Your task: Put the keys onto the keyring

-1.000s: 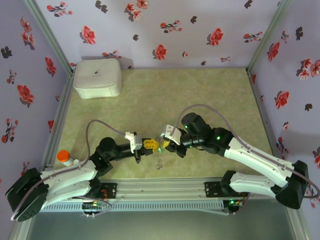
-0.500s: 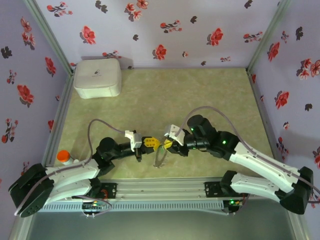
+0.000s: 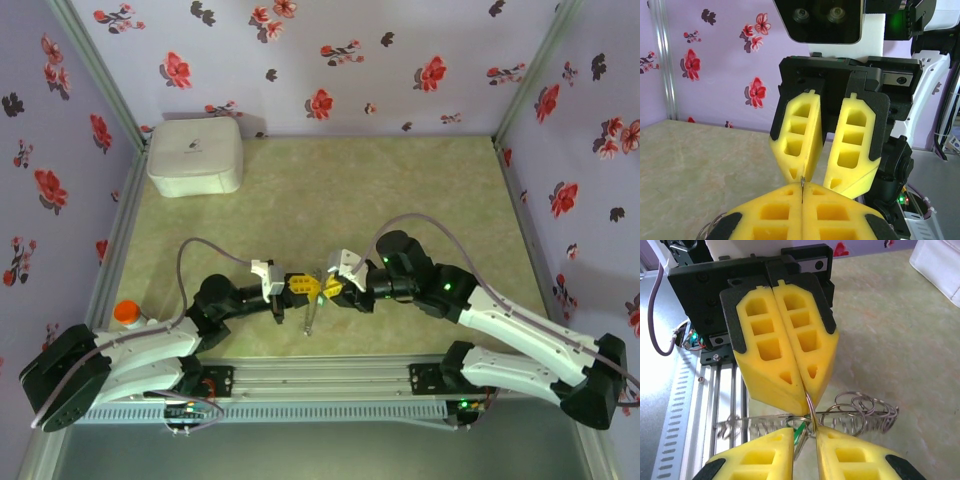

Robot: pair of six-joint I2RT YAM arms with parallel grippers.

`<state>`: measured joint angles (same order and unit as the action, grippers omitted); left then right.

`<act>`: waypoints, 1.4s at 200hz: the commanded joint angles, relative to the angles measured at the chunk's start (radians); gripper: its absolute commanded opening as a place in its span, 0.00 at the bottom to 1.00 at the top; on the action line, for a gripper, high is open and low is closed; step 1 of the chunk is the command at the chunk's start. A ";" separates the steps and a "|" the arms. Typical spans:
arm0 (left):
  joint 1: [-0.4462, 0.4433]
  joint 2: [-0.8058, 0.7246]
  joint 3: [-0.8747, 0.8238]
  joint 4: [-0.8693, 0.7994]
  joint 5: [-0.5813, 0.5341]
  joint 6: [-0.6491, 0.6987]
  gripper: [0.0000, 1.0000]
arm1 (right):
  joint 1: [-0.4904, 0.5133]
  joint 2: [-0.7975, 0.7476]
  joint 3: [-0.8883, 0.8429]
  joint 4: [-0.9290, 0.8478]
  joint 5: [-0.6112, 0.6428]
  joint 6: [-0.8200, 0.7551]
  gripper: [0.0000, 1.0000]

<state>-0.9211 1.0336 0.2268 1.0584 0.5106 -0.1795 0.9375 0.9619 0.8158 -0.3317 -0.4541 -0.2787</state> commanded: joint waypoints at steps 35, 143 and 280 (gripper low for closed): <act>-0.001 0.016 0.016 0.078 0.040 -0.024 0.00 | -0.005 0.009 -0.013 0.074 -0.041 0.030 0.14; -0.001 -0.001 0.009 0.074 0.041 -0.028 0.00 | -0.005 0.027 0.009 0.013 -0.032 -0.004 0.10; -0.002 -0.163 0.060 -0.491 -0.059 0.232 0.39 | 0.095 0.149 0.219 -0.335 0.239 -0.198 0.00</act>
<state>-0.9184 0.8627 0.2459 0.6731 0.4374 0.0078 0.9962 1.0813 0.9588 -0.5838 -0.3004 -0.4065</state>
